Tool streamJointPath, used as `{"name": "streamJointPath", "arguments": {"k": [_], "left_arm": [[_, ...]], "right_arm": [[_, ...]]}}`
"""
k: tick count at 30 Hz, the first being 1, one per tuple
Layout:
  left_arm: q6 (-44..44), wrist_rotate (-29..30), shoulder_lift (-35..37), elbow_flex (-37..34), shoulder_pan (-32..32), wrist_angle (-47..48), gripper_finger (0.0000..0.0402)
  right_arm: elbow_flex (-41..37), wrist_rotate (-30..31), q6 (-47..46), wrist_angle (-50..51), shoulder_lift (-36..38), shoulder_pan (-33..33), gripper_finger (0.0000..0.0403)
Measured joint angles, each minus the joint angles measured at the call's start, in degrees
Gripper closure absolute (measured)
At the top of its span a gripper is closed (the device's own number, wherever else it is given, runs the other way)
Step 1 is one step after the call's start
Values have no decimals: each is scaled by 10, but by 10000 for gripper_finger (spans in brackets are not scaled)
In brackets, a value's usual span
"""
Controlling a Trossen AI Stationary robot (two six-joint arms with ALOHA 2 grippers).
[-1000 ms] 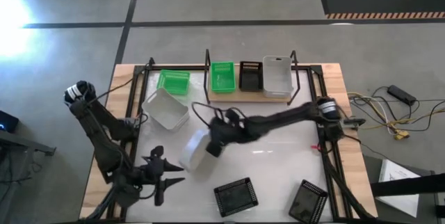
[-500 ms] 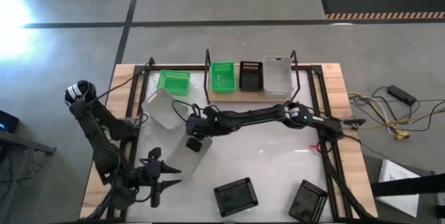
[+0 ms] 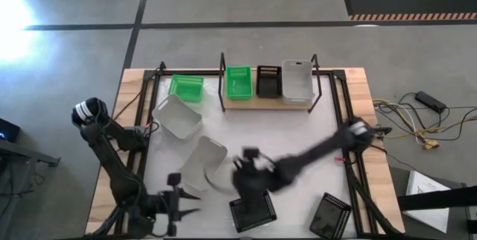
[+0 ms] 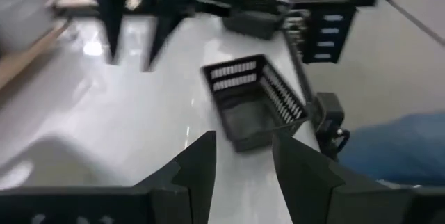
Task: Stack baskets on shelf by color
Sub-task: Stack the left black bin on top of the other black bin on the shelf
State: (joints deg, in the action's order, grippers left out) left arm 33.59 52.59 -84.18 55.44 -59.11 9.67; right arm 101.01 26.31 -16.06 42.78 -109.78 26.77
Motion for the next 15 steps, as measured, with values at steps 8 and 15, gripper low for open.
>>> {"name": "streamJointPath", "arguments": {"k": [8, 15], "left_arm": [[-166, -229, -95, 65, 103, -92, 275], [-278, -442, -188, 158, 196, -33, 275]], "right_arm": [[-190, 124, -156, -80, 81, 209, 279], [-258, 260, -324, -88, 91, 334, 303]]}}
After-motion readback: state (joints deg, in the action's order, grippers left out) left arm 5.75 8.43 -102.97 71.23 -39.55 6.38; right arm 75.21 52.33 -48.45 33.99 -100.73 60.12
